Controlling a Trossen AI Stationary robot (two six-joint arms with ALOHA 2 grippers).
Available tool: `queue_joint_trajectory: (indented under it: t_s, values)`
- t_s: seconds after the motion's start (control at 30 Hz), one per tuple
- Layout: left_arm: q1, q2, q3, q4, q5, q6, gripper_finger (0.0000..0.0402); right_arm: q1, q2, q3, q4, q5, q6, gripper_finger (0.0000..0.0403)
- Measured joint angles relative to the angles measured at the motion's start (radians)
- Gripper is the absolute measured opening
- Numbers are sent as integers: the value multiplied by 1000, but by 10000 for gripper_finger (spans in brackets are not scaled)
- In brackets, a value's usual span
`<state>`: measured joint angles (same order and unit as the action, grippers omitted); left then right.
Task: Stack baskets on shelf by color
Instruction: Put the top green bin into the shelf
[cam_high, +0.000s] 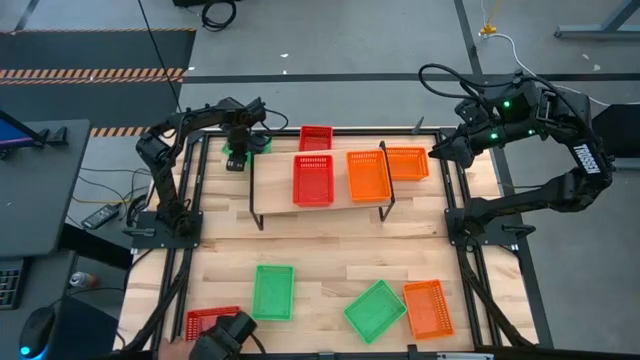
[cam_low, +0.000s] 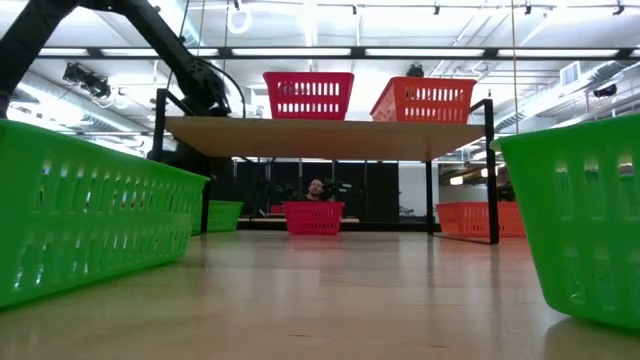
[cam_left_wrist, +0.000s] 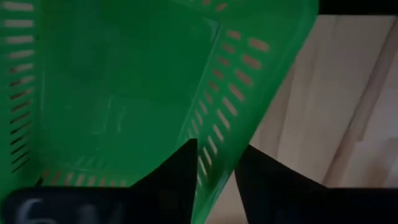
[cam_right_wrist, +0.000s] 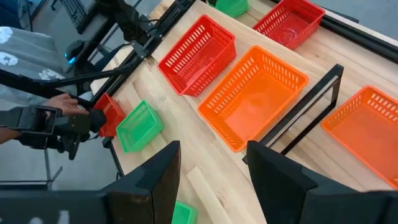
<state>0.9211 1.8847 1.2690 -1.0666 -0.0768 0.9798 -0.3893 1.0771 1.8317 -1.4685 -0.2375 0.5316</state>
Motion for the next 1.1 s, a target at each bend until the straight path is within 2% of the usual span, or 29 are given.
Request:
queue_joint_trajectory:
  t_s: [0.2,0.43,0.87,0.97,1.1]
  values:
    - [-3,0,22,5,-35,-38,13,0,0,0,0,0,-2,190]
    - [0,0,115,-42,-48,-149,10,0,0,0,0,0,-11,190]
    - [9,-1,472,-241,-188,-466,10,0,0,0,0,35,-101,190]
    - [10,-1,566,-316,-197,-577,10,0,0,0,0,35,-115,190]
    - [6,-2,693,-404,-215,-811,12,0,0,0,0,38,-118,190]
